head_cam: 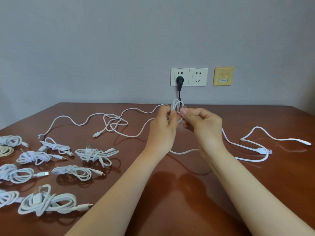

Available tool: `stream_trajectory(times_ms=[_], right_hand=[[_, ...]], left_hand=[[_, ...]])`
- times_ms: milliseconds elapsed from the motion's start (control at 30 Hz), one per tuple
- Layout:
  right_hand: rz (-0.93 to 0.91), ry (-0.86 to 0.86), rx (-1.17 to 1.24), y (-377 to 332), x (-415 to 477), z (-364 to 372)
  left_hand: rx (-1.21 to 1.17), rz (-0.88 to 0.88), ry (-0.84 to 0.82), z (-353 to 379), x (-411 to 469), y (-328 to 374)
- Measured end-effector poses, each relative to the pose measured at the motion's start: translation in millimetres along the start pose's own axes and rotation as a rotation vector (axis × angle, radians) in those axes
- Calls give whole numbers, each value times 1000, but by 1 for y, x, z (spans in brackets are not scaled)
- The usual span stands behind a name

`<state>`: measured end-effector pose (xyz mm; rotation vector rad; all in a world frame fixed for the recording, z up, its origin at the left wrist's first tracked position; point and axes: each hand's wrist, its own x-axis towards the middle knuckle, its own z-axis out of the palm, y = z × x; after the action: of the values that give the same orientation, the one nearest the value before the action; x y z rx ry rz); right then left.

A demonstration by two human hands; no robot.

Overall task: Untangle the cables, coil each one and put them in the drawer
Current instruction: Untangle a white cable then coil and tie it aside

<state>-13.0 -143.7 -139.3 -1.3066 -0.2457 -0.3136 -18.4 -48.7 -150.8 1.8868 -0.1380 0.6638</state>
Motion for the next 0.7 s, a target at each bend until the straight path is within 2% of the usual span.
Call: stream_trajectory(times_ms=[267, 400, 567, 700], right_hand=[[-26, -11, -291, 3, 0, 0], [145, 11, -142, -1, 2, -2], [196, -9, -225, -4, 5, -5], [268, -26, -119, -8, 3, -6]], left_hand=[[-3, 109, -107, -3, -1, -8], [-60, 104, -122, 0, -4, -7], [-50, 124, -164, -1, -5, -8], [-14, 137, -181, -3, -5, -8]])
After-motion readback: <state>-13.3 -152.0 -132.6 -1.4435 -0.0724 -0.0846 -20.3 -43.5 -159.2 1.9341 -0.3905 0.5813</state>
